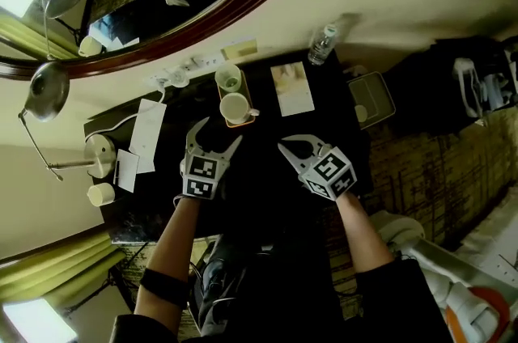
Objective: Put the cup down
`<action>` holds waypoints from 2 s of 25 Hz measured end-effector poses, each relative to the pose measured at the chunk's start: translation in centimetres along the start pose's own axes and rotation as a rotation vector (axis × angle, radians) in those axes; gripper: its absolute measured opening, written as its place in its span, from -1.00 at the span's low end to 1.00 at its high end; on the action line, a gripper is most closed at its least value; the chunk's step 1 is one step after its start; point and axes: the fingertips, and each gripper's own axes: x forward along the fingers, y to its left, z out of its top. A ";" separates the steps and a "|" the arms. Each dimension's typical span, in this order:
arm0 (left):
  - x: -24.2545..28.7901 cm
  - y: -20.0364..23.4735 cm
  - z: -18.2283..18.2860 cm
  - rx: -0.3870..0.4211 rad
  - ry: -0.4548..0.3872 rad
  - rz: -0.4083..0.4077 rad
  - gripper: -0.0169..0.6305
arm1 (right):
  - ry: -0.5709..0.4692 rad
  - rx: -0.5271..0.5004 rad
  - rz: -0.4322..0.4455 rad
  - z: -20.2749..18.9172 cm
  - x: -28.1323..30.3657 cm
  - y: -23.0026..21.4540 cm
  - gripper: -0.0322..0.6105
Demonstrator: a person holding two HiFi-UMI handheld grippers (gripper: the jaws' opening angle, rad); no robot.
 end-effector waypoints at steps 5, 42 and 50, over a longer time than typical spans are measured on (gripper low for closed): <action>-5.0 -0.1 1.5 -0.118 -0.085 0.058 -0.55 | 0.013 -0.072 -0.012 2.2 -0.8 -0.5 -0.89; -16.2 1.3 -2.9 -0.270 -0.156 0.113 -0.93 | -0.011 0.016 -0.123 3.2 -4.4 2.2 -0.89; -16.0 1.4 -2.8 -0.267 -0.146 0.127 -0.93 | 0.000 0.028 -0.098 2.6 -3.6 1.9 -0.89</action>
